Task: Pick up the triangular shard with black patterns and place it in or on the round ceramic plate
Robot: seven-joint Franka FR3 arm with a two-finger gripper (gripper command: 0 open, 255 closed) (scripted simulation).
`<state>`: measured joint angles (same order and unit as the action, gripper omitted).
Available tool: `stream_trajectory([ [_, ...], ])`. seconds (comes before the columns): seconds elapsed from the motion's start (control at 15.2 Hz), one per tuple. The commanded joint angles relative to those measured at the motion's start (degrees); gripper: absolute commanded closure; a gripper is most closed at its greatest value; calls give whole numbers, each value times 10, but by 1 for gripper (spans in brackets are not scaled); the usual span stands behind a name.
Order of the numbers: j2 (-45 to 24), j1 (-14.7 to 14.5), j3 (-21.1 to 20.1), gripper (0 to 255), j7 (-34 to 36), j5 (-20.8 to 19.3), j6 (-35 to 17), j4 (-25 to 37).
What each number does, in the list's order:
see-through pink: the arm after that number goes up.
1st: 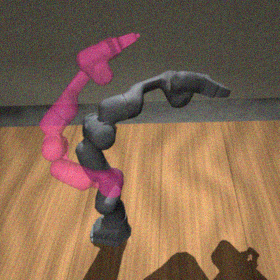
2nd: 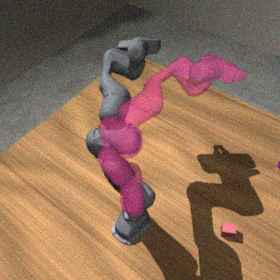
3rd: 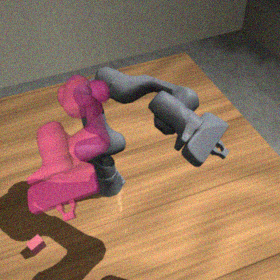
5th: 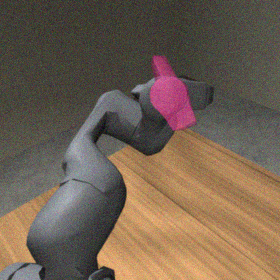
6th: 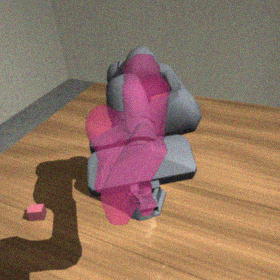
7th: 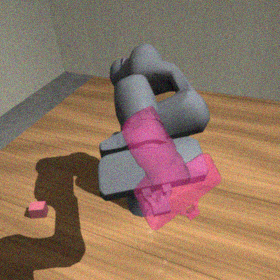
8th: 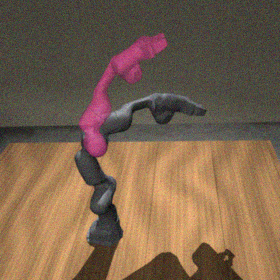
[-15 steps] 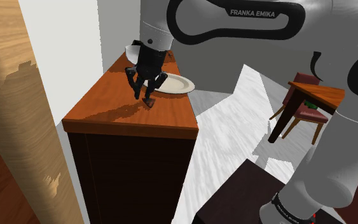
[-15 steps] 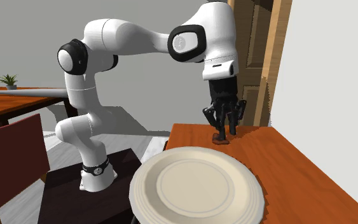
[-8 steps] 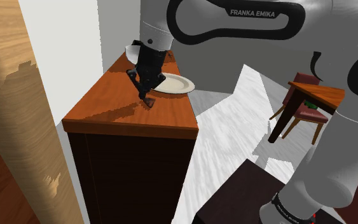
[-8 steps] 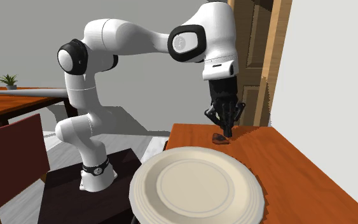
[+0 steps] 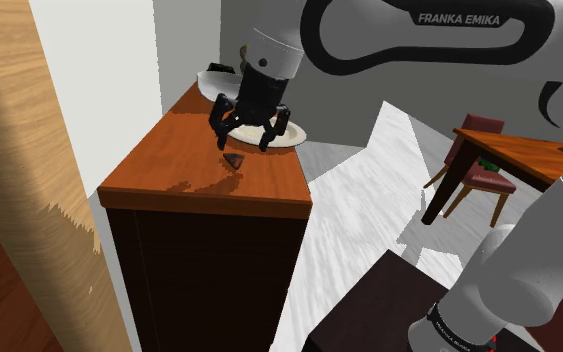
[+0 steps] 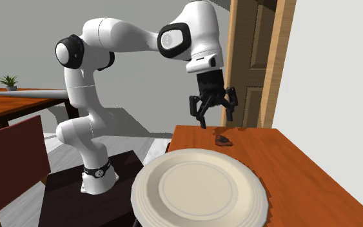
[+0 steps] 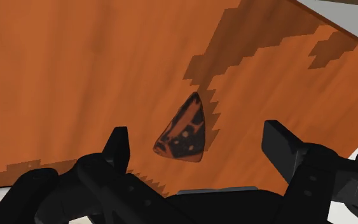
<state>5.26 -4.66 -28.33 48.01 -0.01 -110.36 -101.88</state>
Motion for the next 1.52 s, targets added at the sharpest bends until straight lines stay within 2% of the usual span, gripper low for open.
stream_trajectory([
  [0.0, 7, 0, 1, 0, 3, 2, -13, -17],
  [0.33, -5, 0, -2, 0, 7, -5, -53, -47],
  [0.86, -5, 0, -2, 0, 7, -5, -53, -47],
  [0.92, -5, 0, -2, 255, 7, -5, -53, -47],
  [1.45, -4, 0, -2, 255, 7, -5, -52, -46],
])
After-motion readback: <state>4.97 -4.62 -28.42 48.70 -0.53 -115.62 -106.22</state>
